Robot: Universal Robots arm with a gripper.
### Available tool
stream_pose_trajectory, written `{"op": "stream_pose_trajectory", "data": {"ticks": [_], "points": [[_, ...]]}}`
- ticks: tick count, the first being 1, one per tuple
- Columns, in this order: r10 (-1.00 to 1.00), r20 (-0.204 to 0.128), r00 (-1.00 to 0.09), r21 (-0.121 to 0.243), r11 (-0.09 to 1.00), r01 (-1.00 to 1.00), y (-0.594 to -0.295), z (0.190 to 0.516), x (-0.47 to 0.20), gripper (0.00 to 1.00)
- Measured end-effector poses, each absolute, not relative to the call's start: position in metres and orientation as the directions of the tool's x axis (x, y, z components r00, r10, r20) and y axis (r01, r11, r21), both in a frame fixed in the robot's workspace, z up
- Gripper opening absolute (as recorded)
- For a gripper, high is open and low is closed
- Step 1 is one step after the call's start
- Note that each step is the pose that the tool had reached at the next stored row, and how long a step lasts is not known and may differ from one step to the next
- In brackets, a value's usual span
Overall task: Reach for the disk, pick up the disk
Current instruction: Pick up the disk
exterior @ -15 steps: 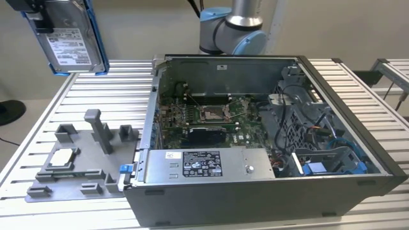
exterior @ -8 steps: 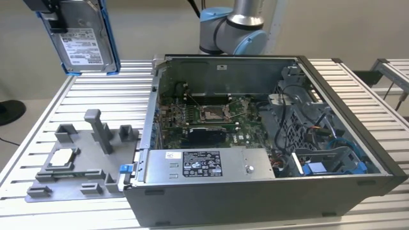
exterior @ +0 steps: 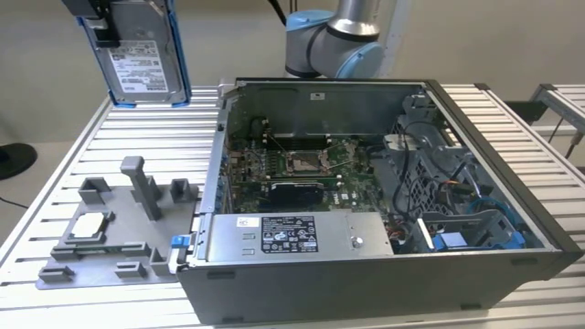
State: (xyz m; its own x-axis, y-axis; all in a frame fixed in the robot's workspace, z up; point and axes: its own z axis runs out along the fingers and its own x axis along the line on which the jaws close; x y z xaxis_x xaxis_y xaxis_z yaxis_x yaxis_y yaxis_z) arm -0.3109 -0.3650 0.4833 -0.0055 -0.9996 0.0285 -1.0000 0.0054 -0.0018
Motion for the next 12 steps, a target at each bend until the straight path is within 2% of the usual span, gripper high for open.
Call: {"op": "stream_pose_trajectory", "data": {"ticks": [12], "points": [[-1.0,0.029,-0.005,-0.002,0.005,-1.0,-0.365,0.483,-0.26,0.0]]}}
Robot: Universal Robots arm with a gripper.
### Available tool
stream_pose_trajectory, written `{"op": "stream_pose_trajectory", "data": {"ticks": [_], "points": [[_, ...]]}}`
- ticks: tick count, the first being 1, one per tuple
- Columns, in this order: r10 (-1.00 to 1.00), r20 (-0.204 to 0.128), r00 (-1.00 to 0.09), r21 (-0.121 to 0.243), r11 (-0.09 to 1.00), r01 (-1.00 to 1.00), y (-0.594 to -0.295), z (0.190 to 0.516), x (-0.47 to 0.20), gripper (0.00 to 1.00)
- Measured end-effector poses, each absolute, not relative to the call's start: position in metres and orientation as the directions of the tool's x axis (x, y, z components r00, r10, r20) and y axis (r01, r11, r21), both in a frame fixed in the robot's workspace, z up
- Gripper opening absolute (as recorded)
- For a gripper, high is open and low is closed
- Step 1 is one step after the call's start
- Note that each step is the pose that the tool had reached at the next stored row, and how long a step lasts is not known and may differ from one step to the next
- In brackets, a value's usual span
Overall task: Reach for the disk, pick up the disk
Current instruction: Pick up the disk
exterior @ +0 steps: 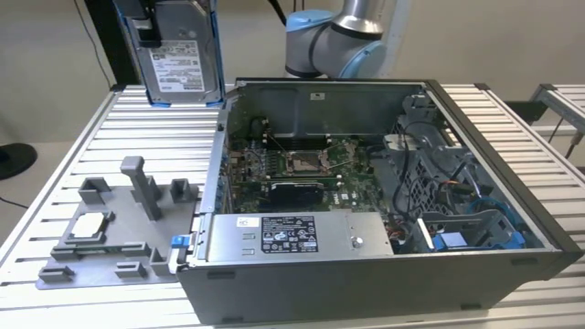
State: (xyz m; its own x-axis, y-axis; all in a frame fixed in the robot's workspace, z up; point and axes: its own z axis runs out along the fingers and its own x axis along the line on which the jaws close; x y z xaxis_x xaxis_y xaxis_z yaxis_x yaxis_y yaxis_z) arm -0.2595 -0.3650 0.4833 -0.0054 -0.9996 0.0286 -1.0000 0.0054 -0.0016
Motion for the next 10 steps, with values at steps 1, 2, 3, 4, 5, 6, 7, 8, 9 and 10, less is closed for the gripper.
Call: {"op": "stream_pose_trajectory", "data": {"ticks": [1,2,3,4,5,6,7,8,9,10], "points": [[-1.0,0.028,-0.005,-0.002,0.005,-1.0,-0.365,0.483,-0.255,0.0],[-1.0,0.029,-0.005,-0.002,0.005,-1.0,-0.365,0.483,-0.251,0.0],[-1.0,0.029,-0.005,-0.002,0.005,-1.0,-0.365,0.483,-0.248,0.0],[-1.0,0.029,-0.005,-0.002,0.005,-1.0,-0.365,0.483,-0.245,0.0],[-1.0,0.028,-0.005,-0.002,0.005,-1.0,-0.365,0.483,-0.242,0.0],[-1.0,0.029,-0.005,-0.002,0.005,-1.0,-0.365,0.483,-0.239,0.0],[-1.0,0.029,-0.005,-0.002,0.005,-1.0,-0.365,0.483,-0.236,0.0],[-1.0,0.028,-0.005,-0.002,0.005,-1.0,-0.365,0.483,-0.233,0.0],[-1.0,0.029,-0.005,-0.002,0.005,-1.0,-0.365,0.483,-0.229,0.0],[-1.0,0.029,-0.005,-0.002,0.005,-1.0,-0.365,0.483,-0.224,0.0]]}}
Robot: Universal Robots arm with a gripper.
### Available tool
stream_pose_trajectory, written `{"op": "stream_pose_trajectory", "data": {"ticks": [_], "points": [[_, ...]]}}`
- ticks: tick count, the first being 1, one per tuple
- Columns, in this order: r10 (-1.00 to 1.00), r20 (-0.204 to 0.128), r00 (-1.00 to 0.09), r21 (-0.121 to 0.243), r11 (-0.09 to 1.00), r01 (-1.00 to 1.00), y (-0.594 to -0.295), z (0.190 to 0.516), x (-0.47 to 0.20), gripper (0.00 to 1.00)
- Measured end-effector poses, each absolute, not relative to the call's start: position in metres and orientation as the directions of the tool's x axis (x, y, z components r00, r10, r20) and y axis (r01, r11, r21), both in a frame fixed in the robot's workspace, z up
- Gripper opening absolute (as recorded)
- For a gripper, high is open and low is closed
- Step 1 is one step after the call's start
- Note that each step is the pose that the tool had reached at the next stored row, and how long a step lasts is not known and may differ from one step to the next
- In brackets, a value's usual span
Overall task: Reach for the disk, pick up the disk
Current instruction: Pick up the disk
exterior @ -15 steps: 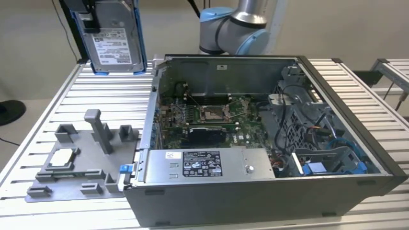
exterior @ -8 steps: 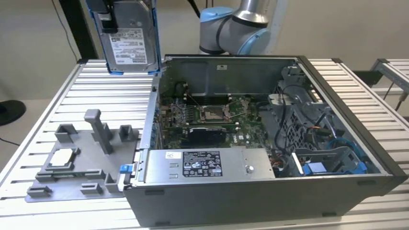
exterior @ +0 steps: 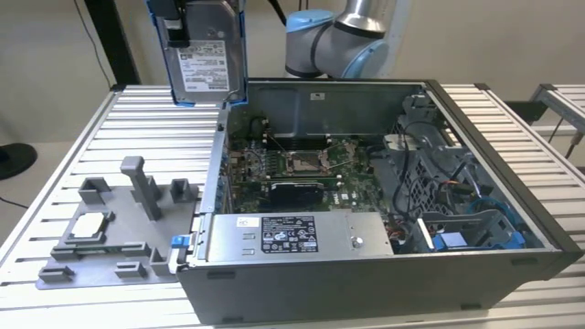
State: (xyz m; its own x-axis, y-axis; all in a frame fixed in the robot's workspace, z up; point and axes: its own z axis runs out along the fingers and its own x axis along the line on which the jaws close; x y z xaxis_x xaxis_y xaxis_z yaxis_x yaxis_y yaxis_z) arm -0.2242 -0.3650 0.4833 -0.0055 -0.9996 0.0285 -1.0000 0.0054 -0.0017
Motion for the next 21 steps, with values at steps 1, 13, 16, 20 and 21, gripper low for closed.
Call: {"op": "stream_pose_trajectory", "data": {"ticks": [1,13,16,20,21], "points": [[-1.0,0.029,-0.005,-0.002,0.005,-1.0,-0.365,0.483,-0.22,0.0],[-1.0,0.029,-0.005,-0.002,0.005,-1.0,-0.365,0.483,-0.165,0.0],[-1.0,0.028,-0.005,-0.002,0.005,-1.0,-0.365,0.483,-0.152,0.0],[-1.0,0.029,-0.005,-0.002,0.005,-1.0,-0.365,0.483,-0.127,0.0],[-1.0,0.028,-0.005,-0.002,0.005,-1.0,-0.365,0.483,-0.122,0.0]]}}
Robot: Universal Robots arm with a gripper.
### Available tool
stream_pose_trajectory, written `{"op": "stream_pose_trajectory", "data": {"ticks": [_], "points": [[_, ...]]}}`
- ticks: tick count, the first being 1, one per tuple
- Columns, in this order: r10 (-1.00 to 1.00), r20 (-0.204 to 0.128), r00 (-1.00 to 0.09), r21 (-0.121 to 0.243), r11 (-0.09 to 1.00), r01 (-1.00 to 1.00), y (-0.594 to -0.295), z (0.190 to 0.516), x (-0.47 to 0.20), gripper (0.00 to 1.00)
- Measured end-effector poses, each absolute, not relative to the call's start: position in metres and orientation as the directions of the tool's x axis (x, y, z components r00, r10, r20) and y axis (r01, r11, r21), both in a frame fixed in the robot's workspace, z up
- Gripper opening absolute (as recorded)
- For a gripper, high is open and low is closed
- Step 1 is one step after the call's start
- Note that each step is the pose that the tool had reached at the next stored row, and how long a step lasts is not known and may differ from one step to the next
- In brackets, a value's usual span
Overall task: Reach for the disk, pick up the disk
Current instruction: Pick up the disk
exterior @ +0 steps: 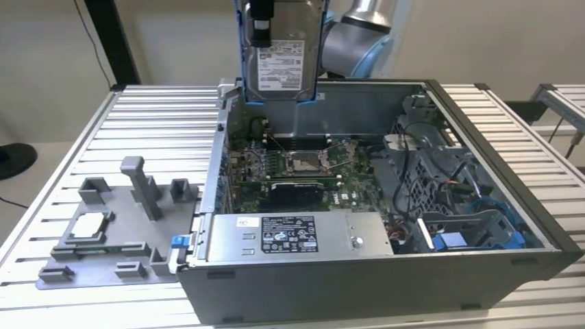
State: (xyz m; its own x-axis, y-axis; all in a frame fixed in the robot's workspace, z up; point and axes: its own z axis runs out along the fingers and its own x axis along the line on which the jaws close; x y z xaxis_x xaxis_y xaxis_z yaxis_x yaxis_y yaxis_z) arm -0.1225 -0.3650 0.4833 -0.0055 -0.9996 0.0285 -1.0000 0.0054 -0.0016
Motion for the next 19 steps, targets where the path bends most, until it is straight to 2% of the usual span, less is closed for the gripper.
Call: {"op": "stream_pose_trajectory", "data": {"ticks": [19], "points": [[-1.0,0.029,-0.005,-0.001,0.005,-1.0,-0.365,0.483,-0.039,0.0]]}}
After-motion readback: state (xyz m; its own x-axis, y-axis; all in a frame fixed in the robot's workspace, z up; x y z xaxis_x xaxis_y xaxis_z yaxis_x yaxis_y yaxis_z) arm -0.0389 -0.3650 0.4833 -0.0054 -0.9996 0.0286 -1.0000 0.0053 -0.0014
